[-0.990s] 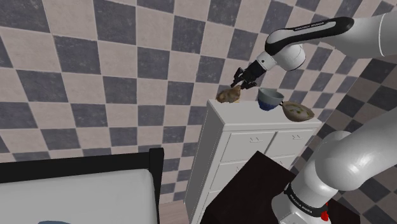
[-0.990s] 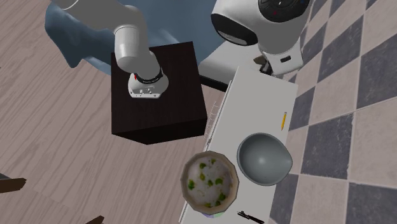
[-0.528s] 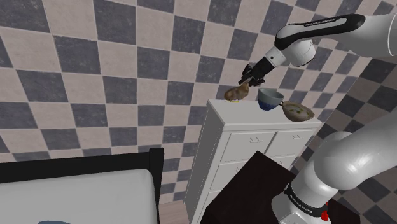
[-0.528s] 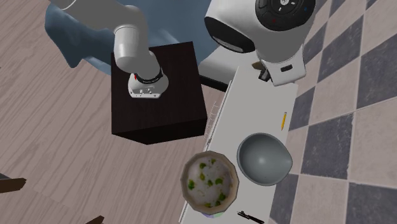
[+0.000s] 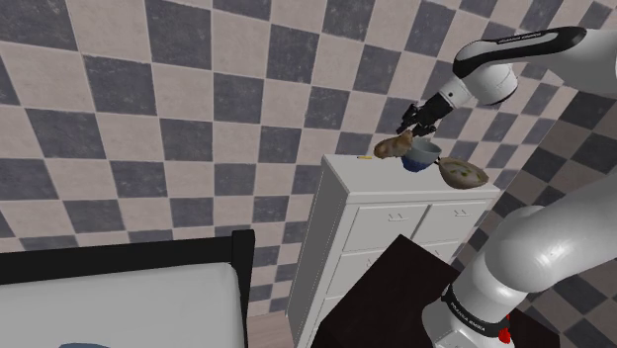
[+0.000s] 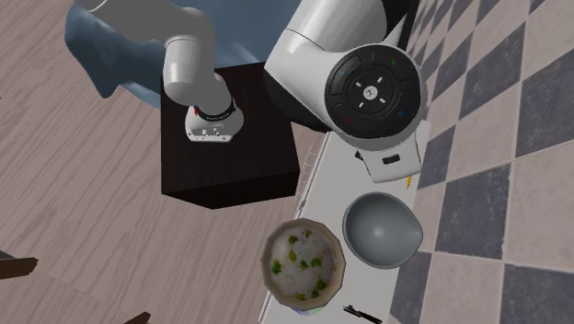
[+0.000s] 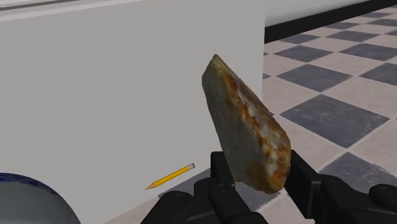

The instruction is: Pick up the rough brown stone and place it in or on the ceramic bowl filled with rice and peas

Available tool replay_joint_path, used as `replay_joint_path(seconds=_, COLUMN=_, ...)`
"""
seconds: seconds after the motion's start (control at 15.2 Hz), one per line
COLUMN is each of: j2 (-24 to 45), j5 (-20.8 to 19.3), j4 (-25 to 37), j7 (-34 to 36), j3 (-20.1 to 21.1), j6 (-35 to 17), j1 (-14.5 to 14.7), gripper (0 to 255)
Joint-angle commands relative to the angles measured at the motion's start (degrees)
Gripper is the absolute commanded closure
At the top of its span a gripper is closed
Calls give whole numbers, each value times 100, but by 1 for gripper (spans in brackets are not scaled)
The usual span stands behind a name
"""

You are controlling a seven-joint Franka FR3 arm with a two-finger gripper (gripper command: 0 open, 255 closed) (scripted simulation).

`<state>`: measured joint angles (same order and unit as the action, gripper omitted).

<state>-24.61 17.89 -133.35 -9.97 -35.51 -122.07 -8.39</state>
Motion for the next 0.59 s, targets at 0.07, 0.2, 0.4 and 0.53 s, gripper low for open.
replay_joint_path(seconds=0.07, j2=179, j5=-10, j4=308, j7=-443, j3=-430, j6=313, j1=-66, gripper=255)
replay_joint_path(seconds=0.2, j2=314, j5=3, j4=520, j7=-723, j3=-708, j6=515, j1=-94, gripper=255)
replay_joint_path(seconds=0.4, j2=588, j5=81, j4=889, j7=-1169, j3=-1160, j6=834, j1=-99, gripper=255)
replay_joint_path(seconds=0.53, j2=829, j5=184, j4=1170, j7=-1493, j3=-1488, j6=1064, j1=-82, gripper=255)
